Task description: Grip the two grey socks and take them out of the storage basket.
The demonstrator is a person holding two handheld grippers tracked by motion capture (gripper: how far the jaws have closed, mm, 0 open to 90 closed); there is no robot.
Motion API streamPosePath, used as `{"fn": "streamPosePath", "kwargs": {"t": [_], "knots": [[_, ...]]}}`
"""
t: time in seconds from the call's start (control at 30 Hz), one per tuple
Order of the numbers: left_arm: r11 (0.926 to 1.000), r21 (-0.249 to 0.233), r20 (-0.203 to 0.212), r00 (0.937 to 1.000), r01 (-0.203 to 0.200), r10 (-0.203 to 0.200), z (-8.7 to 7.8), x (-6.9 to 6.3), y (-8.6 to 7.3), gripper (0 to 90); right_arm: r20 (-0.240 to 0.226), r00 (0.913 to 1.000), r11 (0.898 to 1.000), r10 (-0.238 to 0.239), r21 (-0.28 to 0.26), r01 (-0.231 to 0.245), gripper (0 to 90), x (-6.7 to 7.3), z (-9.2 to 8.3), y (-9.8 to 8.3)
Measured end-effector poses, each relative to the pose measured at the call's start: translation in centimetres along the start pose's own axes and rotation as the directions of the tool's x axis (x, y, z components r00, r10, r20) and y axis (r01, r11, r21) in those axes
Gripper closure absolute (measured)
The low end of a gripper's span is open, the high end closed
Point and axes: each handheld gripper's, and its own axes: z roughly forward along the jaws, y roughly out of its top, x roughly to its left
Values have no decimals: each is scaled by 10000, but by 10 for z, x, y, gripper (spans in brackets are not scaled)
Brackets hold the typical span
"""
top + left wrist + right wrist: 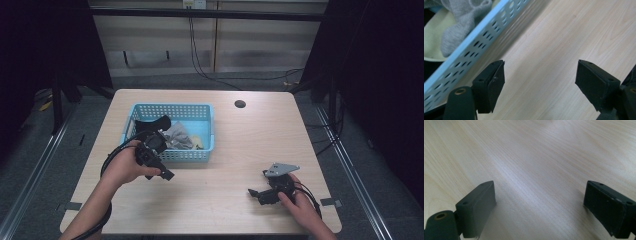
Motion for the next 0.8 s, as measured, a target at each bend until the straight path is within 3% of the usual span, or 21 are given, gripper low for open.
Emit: {"fn": "streamPosePath", "kwargs": {"t": [0.3,0.5,0.7,0.8], "knots": [[9987,-438,-155,9995,278,-285,-17,15,18,237,1,10000,10000,-1,0,1,100,0,0,0],[9948,-667,-388,9961,768,-795,-23,31,33,241,2,10000,10000,1,-5,-1,99,0,0,0],[9895,-810,-728,9894,1199,-1258,-19,49,44,242,0,10000,10000,3,-2,-3,99,0,0,0],[9838,-953,-879,9832,1517,-1601,-12,60,46,241,2,10000,10000,4,-7,-4,99,0,0,0]]}}
